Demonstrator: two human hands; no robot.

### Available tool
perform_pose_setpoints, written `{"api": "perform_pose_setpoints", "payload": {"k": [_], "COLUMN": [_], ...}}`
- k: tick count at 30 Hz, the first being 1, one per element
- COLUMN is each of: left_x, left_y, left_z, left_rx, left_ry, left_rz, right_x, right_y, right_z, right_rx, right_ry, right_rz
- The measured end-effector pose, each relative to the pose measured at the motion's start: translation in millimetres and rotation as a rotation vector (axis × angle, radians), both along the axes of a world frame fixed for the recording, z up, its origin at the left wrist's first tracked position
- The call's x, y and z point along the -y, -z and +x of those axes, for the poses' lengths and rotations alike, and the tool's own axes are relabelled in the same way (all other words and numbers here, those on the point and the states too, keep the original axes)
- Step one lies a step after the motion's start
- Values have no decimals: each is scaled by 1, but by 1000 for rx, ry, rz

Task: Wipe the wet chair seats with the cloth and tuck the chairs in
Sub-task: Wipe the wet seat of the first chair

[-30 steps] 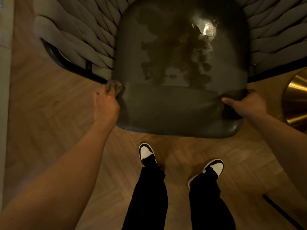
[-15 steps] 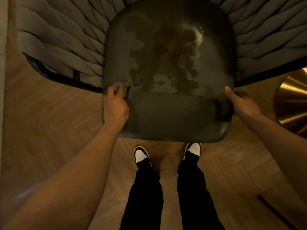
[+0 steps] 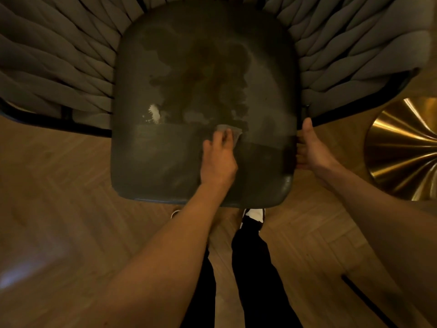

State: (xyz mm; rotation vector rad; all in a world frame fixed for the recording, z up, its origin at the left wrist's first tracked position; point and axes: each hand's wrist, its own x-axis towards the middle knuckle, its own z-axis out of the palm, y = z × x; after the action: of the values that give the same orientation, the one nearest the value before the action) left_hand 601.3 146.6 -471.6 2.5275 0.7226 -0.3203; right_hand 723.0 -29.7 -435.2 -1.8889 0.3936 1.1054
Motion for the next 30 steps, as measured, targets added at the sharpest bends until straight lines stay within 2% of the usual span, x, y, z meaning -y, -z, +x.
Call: {"api": "perform_pose_setpoints", "payload": {"k": [8, 13, 17, 23, 30], "left_x": [96, 120, 115, 82, 5], "left_y": [-2, -5, -6, -6, -2], "left_z": [44, 52, 52, 40, 13], "left_rx": [43, 61, 1, 21, -4], "left_ry": [202, 278, 293, 326, 152], "left_rz": [-46, -11, -37, 47, 122], "right_x": [5, 13, 17, 10, -16], "right_y": [11, 23, 27, 31, 30], "right_z": [6, 10, 11, 30, 37], "right_rx": [-68, -60, 2, 163, 222], "right_ry": [108, 115, -14, -193, -317], "right_rz": [4, -27, -99, -140, -251]}}
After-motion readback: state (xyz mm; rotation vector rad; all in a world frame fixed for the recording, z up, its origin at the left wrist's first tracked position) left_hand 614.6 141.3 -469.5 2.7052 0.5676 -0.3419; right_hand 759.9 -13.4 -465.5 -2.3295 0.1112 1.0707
